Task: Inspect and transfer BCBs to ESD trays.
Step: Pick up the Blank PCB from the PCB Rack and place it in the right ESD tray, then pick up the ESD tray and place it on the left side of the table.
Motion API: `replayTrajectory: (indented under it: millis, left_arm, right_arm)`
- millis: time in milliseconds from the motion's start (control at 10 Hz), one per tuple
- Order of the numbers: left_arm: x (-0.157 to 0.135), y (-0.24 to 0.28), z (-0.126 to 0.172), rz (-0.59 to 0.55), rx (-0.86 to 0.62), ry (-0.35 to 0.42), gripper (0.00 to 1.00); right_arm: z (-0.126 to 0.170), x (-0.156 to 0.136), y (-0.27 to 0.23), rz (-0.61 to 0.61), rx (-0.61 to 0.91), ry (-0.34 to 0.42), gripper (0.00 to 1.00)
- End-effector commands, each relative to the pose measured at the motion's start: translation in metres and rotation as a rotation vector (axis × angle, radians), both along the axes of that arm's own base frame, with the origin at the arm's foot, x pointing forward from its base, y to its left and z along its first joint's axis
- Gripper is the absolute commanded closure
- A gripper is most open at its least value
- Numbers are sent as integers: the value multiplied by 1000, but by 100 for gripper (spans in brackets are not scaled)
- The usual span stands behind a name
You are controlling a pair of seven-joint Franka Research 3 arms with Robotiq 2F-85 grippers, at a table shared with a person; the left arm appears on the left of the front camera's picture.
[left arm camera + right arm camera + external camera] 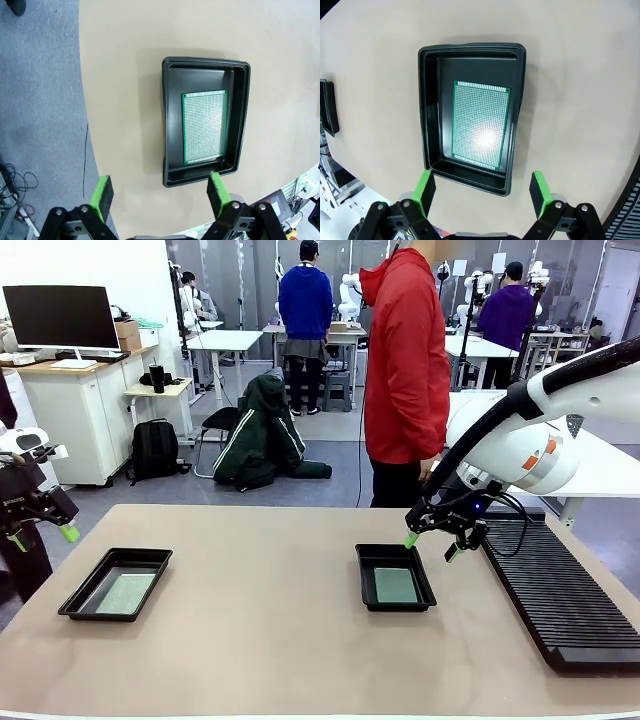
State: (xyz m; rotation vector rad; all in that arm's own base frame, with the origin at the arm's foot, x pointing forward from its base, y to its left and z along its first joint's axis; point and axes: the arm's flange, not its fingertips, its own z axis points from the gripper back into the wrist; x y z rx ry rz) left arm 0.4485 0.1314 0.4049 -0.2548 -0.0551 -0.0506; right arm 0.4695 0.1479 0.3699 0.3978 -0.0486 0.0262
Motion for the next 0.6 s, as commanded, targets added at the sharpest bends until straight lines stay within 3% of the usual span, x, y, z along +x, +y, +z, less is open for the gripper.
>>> replayTrajectory:
  millis: [0,500]
  left_arm:
    - [-1,0,-2,0,0,-13,0]
    - [-1,0,-2,0,0,-13,0]
  right_arm:
    - [-2,0,1,6,14,-1,0]
    - [-2,0,1,6,14,-1,0]
